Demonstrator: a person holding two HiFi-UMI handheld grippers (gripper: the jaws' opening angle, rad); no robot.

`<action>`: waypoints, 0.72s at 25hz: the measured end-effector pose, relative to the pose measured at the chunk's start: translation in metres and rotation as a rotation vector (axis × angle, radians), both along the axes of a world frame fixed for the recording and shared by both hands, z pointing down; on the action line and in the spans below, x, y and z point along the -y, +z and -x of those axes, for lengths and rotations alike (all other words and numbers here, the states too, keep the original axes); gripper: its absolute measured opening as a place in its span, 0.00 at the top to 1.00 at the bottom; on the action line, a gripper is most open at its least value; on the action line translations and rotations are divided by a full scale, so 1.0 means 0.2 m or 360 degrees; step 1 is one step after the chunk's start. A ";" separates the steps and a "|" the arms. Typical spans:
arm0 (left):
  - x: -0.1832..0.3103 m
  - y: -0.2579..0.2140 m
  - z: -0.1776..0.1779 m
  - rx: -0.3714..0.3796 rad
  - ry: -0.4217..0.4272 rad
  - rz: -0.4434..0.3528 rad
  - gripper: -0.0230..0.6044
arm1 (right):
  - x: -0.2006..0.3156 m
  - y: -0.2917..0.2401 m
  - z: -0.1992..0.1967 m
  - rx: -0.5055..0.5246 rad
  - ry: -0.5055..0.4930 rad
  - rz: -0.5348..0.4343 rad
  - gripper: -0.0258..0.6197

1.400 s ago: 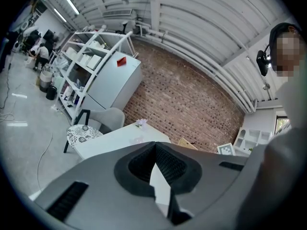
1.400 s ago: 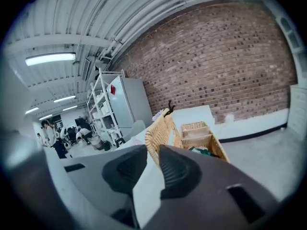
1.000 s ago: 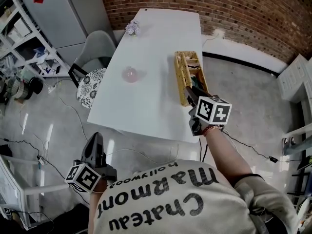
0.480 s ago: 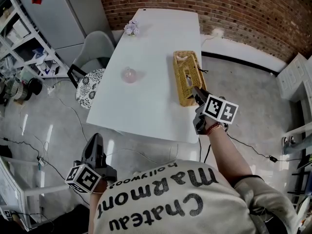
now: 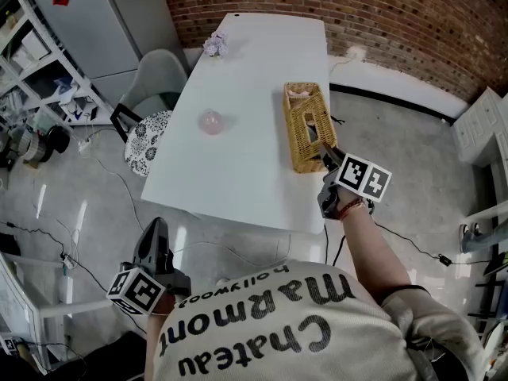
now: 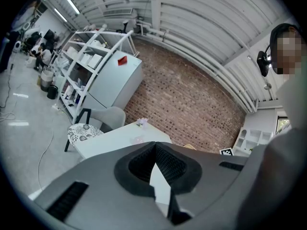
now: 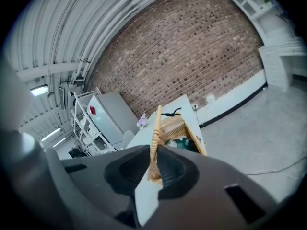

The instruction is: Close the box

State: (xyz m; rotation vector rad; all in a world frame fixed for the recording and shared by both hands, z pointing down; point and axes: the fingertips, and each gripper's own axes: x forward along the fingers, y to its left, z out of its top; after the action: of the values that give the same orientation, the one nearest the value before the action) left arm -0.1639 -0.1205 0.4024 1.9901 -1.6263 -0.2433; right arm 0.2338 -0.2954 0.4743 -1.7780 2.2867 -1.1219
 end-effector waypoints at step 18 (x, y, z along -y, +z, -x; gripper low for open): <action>-0.02 0.02 0.04 -0.0025 -0.0052 0.0012 0.96 | 0.01 0.13 -0.08 0.0170 0.0123 0.0112 0.85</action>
State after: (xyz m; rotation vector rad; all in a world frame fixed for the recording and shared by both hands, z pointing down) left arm -0.1717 -0.1155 0.4056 1.9525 -1.6489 -0.2645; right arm 0.2503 -0.2970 0.5010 -1.7672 2.1256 -1.2657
